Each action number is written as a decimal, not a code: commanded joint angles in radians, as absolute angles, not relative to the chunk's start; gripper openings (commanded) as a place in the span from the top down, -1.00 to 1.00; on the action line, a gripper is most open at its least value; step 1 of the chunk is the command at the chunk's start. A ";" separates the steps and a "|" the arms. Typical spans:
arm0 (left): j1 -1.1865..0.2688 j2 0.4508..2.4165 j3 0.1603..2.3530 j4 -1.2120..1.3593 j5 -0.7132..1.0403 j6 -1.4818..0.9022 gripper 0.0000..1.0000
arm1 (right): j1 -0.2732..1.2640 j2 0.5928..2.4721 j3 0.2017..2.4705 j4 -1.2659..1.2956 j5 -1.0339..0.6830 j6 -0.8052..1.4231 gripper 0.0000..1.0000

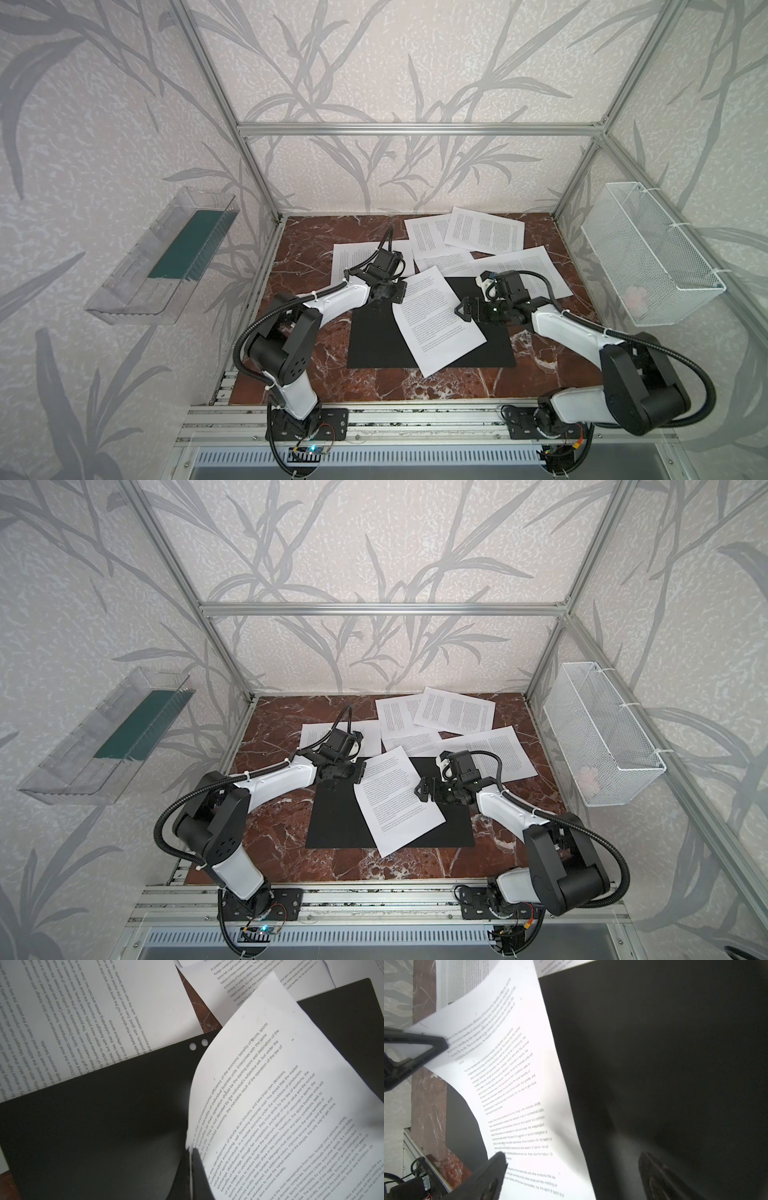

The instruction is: Put the files into the folder

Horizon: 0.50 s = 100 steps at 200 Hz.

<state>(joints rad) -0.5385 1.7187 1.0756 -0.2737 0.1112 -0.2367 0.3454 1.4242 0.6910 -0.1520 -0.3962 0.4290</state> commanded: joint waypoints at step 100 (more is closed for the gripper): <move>-0.536 1.766 1.055 -0.216 0.078 -0.216 1.00 | 0.379 1.592 0.876 -0.145 -0.520 0.397 -0.55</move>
